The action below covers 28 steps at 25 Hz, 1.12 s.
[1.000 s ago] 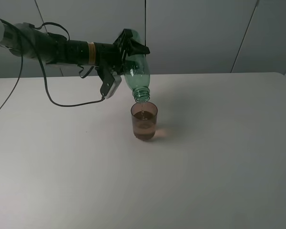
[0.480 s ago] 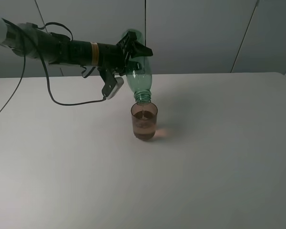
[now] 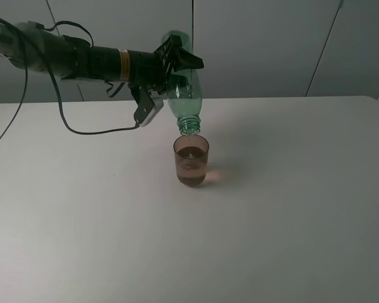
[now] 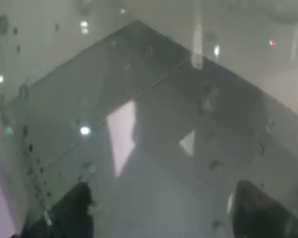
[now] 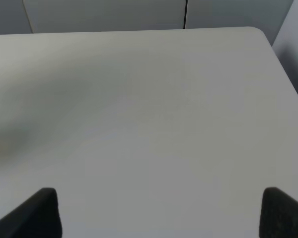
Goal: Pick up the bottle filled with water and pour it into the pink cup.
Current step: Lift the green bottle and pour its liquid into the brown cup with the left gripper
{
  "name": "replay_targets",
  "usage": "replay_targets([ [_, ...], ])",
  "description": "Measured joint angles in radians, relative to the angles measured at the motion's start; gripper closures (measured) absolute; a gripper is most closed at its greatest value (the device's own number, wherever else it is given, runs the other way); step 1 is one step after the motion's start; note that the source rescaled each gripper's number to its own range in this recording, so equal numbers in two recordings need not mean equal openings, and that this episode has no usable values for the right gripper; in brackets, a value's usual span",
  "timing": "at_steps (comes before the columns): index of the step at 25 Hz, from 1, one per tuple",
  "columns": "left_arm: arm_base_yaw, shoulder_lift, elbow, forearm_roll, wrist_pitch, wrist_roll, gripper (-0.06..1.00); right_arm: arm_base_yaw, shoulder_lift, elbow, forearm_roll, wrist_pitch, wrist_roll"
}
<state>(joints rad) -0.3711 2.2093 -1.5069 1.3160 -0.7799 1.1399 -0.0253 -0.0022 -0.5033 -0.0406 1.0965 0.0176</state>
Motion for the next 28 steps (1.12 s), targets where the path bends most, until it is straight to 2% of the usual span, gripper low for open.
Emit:
replay_targets([
  [15,-0.003,-0.042,0.049,0.009,0.009,0.065,0.94,0.000,0.000,0.000,0.000,0.000,0.009],
  [28,-0.003,-0.042,0.049,0.005,0.016,0.067,0.94,0.000,0.000,0.000,0.000,0.000,0.013],
])
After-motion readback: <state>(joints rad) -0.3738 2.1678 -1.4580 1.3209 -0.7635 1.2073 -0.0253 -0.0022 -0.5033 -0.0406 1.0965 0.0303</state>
